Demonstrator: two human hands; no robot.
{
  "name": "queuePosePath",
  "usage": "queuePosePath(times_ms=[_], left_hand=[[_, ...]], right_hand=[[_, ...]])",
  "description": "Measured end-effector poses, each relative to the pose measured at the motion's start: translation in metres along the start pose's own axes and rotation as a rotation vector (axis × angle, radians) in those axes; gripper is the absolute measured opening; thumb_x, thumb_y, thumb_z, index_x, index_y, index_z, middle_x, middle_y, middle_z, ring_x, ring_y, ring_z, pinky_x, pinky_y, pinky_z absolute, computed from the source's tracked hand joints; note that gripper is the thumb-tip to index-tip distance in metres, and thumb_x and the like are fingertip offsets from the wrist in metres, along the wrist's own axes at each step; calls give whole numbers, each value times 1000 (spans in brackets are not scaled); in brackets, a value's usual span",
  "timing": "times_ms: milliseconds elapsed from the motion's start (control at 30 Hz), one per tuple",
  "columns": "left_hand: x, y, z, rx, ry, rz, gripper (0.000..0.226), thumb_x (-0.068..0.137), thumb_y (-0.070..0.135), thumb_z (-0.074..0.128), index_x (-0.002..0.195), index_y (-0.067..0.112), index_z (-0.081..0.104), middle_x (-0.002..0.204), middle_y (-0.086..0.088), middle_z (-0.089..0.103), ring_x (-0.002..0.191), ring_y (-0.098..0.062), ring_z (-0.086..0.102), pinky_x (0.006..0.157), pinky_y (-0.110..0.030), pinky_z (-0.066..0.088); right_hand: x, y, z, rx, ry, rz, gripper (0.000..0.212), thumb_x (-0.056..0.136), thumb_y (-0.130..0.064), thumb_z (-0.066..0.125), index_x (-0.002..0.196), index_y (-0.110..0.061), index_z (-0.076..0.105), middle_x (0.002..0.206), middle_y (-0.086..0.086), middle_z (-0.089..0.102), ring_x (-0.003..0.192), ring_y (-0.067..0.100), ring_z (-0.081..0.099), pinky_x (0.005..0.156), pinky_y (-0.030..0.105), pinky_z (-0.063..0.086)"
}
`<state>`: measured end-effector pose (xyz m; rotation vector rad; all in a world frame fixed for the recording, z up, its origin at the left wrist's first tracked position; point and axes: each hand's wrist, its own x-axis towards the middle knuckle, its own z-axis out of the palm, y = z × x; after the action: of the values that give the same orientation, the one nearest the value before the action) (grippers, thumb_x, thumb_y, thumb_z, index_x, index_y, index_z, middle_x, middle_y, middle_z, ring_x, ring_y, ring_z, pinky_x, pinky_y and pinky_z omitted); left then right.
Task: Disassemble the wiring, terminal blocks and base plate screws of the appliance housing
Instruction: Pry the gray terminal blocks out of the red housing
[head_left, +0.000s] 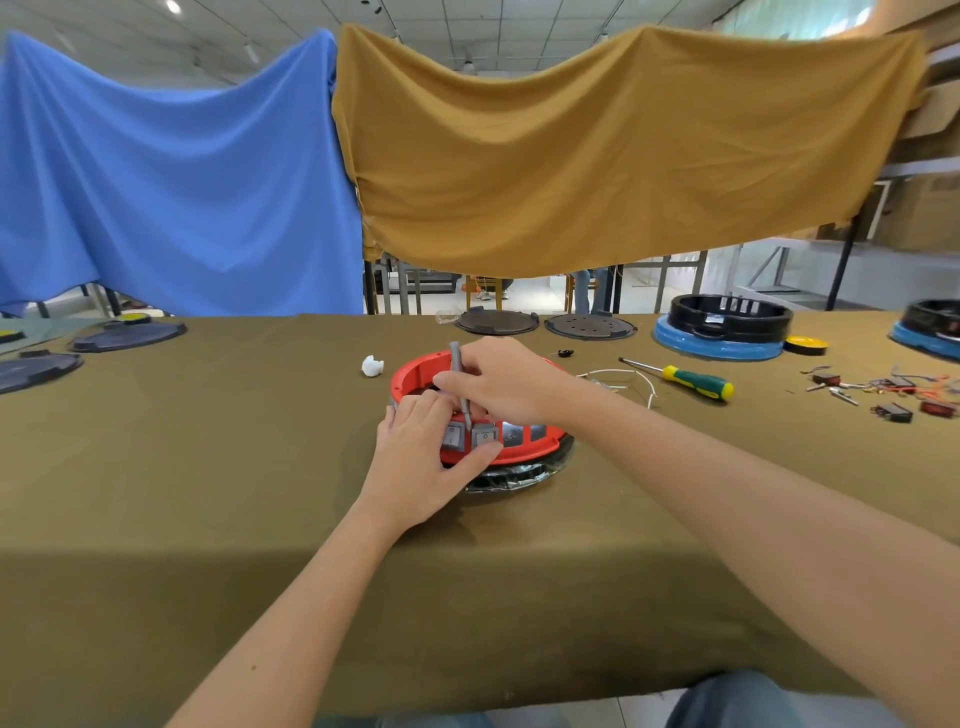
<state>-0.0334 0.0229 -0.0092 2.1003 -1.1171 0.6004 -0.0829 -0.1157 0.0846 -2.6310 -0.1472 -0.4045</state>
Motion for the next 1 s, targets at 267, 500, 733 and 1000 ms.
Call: queuePosePath(times_ms=[267, 500, 733, 1000], left_hand=[[0, -1, 0, -20, 20, -6, 56, 81, 69, 49, 114, 24, 57, 111, 14, 56, 109, -9, 45, 101, -54, 39], [0, -3, 2, -22, 20, -10, 62, 80, 71, 49, 121, 25, 57, 124, 15, 55, 117, -10, 44, 103, -54, 37], [2, -4, 2, 8, 10, 0, 55, 82, 71, 48, 116, 29, 55, 108, 18, 52, 104, -7, 43, 98, -50, 41], [-1, -4, 0, -6, 16, 14, 45, 82, 66, 50, 110, 31, 57, 106, 17, 51, 109, -6, 42, 102, -54, 37]], right_hand=[[-6, -3, 6, -173, -91, -61, 42, 105, -36, 45, 68, -16, 49, 61, -5, 49, 50, 7, 42, 51, 17, 33], [3, -1, 9, -100, -101, -3, 40, 104, -32, 46, 72, -8, 54, 64, 3, 53, 53, 13, 44, 51, 24, 37], [-4, 8, 5, 32, 2, -12, 43, 103, -38, 50, 77, -6, 61, 65, 2, 58, 52, 11, 47, 50, 20, 39], [-25, 27, -16, 265, 187, 11, 36, 102, -35, 53, 81, -10, 67, 68, 5, 68, 58, 10, 59, 58, 29, 51]])
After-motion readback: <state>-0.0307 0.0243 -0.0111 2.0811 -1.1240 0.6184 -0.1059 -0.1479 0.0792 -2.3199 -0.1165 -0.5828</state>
